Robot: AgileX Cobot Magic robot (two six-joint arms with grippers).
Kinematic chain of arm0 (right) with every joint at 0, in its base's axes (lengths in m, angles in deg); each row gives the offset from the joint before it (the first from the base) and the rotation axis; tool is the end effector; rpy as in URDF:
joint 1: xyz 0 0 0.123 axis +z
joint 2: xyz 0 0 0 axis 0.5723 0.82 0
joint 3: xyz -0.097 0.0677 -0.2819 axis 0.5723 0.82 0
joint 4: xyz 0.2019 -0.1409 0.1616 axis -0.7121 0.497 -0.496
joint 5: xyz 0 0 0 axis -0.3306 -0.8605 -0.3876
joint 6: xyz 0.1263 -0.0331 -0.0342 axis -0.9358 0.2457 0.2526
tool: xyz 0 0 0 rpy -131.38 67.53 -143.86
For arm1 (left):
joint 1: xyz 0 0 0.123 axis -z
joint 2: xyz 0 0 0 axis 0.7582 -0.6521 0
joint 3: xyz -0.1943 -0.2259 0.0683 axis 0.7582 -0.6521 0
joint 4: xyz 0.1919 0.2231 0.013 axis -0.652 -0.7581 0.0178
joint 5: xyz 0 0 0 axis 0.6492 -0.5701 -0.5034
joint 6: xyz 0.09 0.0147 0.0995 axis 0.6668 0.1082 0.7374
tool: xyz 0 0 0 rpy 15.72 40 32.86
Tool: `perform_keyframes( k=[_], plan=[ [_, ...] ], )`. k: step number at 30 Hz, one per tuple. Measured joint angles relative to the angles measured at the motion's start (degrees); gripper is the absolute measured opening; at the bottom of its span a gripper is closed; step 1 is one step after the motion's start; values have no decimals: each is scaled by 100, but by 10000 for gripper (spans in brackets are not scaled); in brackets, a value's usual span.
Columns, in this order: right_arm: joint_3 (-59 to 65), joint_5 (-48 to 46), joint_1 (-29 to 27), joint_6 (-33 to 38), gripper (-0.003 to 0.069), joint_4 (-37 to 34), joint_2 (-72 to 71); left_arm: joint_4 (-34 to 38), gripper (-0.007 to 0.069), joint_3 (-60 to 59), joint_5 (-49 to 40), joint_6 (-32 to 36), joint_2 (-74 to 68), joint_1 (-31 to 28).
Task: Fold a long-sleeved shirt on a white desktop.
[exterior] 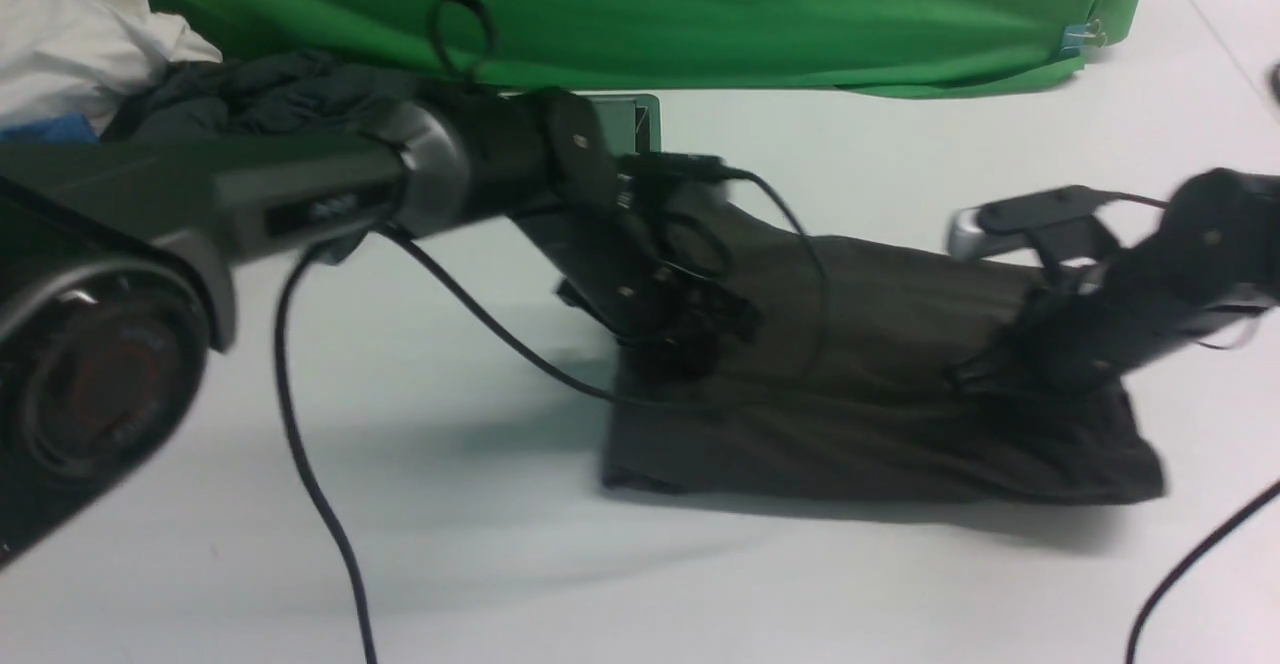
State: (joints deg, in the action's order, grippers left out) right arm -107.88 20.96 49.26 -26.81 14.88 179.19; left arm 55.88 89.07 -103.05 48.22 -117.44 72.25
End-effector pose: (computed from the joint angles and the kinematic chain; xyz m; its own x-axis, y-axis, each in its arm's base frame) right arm 0.3798 0.1102 0.1000 -0.8820 -0.2919 -0.3699 -0.3373 0.9393 0.0630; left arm 0.4518 -0.2348 0.1066 -0.8745 0.3460 -0.3399 0.4467 0.8476 -0.2864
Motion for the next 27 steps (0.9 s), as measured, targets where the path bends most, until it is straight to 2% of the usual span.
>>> perform_keyframes(
  k=[4,12,17,27],
  plan=[
    [-594,-23,452,-10,71,-101,382,-95,18,0,-145,14,65,-609],
    [-2110,-192,600,15,81,-246,1329,-116,18,0,-477,42,130,-1545],
    [-2704,-353,601,26,81,-266,1669,-122,18,0,-431,130,130,-1654],
    [-2772,-550,595,30,96,-224,1454,-275,18,-6,-358,276,362,-1683]
  ],
)
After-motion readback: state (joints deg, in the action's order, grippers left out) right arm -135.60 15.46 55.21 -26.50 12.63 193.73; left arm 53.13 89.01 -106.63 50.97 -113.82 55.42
